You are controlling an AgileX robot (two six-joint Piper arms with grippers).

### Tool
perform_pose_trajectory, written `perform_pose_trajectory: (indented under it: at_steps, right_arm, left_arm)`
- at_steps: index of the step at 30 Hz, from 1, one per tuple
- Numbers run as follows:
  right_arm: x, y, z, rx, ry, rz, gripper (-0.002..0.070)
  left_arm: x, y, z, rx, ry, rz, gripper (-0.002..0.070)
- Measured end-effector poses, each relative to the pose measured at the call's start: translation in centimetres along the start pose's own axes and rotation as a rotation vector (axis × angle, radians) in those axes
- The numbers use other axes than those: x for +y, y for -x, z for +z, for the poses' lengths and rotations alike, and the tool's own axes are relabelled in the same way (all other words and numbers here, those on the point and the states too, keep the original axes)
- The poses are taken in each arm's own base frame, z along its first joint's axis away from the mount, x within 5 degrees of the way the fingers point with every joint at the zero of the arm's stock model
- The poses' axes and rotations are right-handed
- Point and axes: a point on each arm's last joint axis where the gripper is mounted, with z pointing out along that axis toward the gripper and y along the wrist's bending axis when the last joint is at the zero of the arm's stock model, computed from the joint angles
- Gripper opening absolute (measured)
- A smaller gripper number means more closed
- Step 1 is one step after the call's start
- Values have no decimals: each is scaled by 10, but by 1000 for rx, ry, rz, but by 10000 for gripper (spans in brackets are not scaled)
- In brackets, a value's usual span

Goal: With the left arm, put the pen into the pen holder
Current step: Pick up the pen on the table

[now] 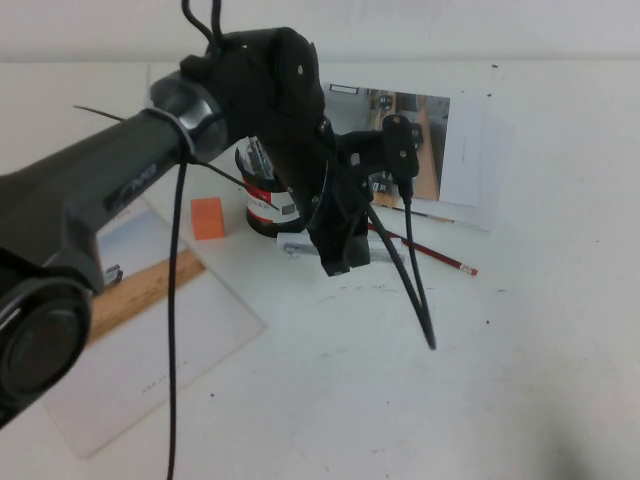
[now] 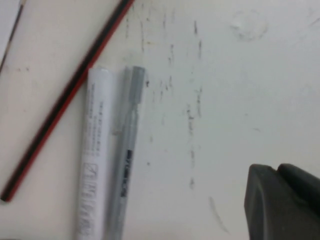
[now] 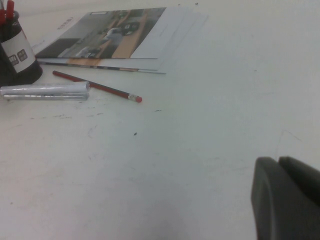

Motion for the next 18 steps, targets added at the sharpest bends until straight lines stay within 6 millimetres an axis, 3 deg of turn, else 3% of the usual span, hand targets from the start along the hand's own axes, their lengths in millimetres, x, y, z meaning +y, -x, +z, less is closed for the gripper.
perform_pose_trajectory:
  at_steps: [5,7,12,18]
  right_arm:
    - [0,0,0,0,0,0,-22]
    - [0,0,0,0,0,0,-22]
    - [0,0,0,0,0,0,-22]
    - [0,0,0,0,0,0,-22]
  left_arm:
    - [7,0,12,46,13,98,18]
    - [8,-1,15,66,14,109,57]
    - [10,-4,21,97,22,126,270]
    - [17,-7,33,115,61,138,328]
